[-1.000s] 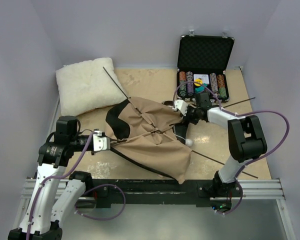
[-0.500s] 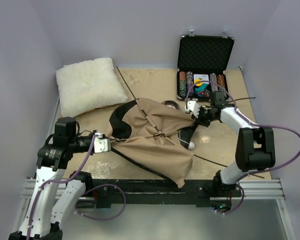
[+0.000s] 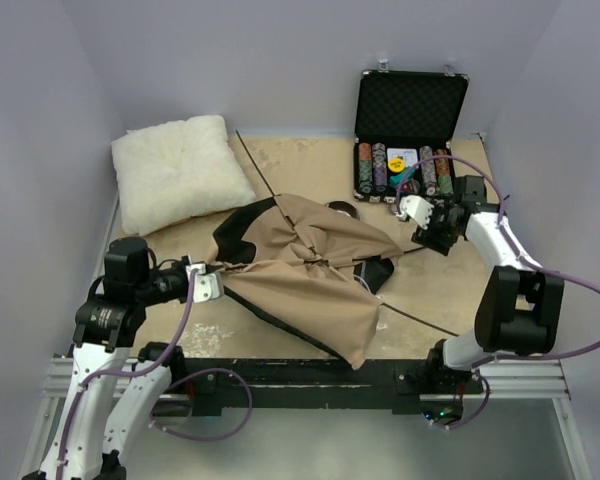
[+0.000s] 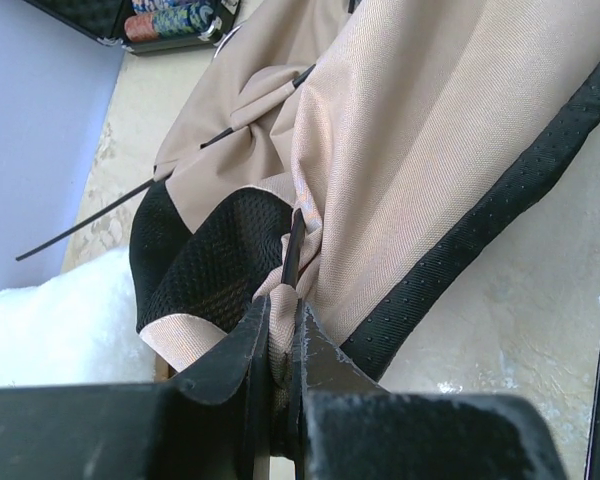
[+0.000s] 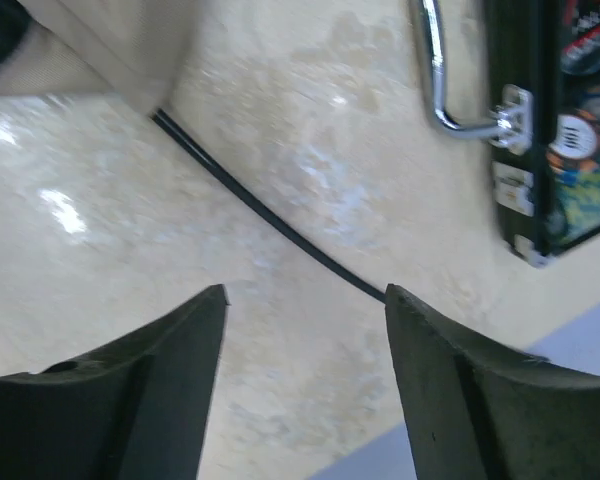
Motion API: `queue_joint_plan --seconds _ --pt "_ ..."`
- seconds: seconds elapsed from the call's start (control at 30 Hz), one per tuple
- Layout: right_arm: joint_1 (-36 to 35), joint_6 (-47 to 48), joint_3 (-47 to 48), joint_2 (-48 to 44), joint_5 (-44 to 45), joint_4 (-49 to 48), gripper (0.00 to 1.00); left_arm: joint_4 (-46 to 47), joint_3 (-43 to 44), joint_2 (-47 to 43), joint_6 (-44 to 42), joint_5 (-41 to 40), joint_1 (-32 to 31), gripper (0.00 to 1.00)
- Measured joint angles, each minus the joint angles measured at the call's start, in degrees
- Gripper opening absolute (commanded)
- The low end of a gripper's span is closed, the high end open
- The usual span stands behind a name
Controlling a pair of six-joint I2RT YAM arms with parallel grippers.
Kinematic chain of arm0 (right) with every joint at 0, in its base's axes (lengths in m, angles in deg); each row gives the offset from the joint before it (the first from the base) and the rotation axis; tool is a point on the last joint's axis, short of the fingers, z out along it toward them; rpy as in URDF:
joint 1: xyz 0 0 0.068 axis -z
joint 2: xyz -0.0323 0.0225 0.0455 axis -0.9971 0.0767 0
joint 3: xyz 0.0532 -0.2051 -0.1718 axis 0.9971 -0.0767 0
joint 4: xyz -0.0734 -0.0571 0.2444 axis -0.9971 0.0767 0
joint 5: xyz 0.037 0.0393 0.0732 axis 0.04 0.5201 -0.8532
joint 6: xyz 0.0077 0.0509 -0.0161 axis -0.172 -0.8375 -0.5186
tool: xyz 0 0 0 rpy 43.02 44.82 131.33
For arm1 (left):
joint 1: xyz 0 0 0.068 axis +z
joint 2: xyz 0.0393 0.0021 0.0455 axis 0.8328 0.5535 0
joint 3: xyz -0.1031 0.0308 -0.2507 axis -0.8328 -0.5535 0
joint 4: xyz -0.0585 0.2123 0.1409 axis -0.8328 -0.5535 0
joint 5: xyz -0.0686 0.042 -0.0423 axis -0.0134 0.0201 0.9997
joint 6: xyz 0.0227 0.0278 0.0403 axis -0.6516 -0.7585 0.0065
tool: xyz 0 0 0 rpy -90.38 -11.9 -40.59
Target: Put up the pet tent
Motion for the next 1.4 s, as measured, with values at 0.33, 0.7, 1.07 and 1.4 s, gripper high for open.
queue_joint_plan --seconds 0.33,0.7,1.07,1.4 --pt "5.97 18.60 6.38 7.23 1.75 3.76 0.72 -0.42 0.00 0.00 -1.88 -2.40 0.00 0.00" --pt "5.90 22.58 6.99 16.83 -1.25 3.93 0.69 -1.60 0.00 0.02 -3.48 -3.67 0.00 0.00" --pt "4.11 17.35 14.32 17.66 -11.23 9.66 0.87 -1.97 0.00 0.70 -5.73 -3.65 0.00 0.00" --pt "-13.84 -6.32 10.23 9.46 -16.55 -2.45 0.83 -1.09 -0.15 0.92 -5.70 -3.61 0.00 0.00"
